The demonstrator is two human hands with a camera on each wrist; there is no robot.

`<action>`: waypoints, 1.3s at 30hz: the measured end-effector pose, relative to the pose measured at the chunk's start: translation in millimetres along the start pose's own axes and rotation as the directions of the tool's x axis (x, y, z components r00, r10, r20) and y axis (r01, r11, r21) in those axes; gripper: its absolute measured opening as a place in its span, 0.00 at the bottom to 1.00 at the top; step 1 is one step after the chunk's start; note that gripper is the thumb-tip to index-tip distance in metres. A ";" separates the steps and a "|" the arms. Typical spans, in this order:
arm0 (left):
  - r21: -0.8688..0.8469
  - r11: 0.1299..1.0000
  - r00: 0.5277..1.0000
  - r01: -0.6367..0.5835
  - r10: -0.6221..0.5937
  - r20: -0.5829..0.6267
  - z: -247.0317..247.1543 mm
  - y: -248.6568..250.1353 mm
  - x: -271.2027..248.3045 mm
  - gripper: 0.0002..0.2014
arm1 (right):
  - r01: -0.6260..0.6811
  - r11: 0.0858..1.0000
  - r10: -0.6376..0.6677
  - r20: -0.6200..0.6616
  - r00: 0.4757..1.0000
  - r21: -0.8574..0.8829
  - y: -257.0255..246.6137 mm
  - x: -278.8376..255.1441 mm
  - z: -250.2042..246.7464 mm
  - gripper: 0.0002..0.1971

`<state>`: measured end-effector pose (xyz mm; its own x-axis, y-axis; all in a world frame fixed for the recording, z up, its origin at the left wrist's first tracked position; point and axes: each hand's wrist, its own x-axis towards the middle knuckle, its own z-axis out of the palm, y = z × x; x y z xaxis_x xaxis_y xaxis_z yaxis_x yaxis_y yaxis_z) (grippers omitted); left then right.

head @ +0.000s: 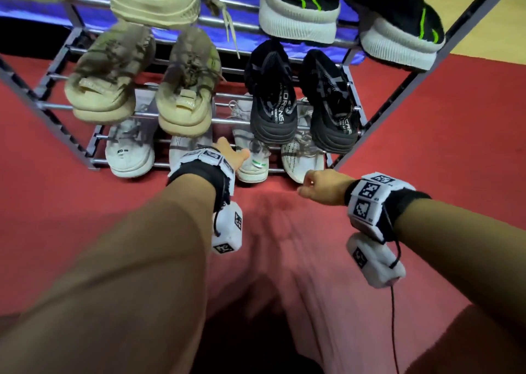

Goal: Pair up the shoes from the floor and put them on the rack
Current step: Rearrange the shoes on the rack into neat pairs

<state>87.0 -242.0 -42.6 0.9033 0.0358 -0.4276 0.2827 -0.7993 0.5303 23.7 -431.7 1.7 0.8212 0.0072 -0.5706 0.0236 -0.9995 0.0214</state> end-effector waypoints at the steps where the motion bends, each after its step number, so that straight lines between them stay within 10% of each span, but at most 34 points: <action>1: -0.024 1.000 1.000 0.016 -0.016 -0.023 1.5 -2.6 3.9 0.32 | -0.061 0.996 0.061 0.006 0.998 0.061 2.8 10.1 2.0 0.24; 6: -0.280 0.957 0.995 0.070 -0.086 -0.044 24.2 -12.5 17.5 0.37 | -0.298 0.831 0.337 0.002 0.942 0.469 3.3 54.9 15.0 0.29; 9: -0.404 0.913 0.999 0.054 -0.047 0.026 43.4 -17.9 20.2 0.48 | -0.378 0.423 0.583 0.072 0.809 0.823 1.5 68.9 35.1 0.36; 16: -0.182 0.983 0.999 -0.019 0.027 0.040 43.4 -21.8 45.0 0.37 | -0.012 -0.317 0.605 0.212 0.768 0.948 -4.2 91.1 71.9 0.33; 25: -0.171 0.984 0.995 -0.041 0.057 0.088 48.8 -32.6 55.3 0.32 | 0.100 -0.446 0.634 0.234 0.737 0.890 0.8 100.0 82.7 0.26; 32: -0.093 0.993 0.992 -0.070 0.079 0.098 44.6 -25.2 44.4 0.35 | 0.115 -0.278 0.774 0.152 0.615 0.954 -11.6 79.1 96.7 0.22; 39: 0.075 0.987 0.982 -0.142 0.130 0.139 39.1 -4.0 15.4 0.31 | 0.106 -0.088 0.766 -0.001 0.642 0.990 7.7 25.5 77.0 0.22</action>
<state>87.2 -261.6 -79.9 0.8786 -0.1523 -0.4525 0.1268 -0.8392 0.5288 0.9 -441.6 -75.9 0.5461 -0.7613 -0.3496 -0.4798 0.0579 -0.8755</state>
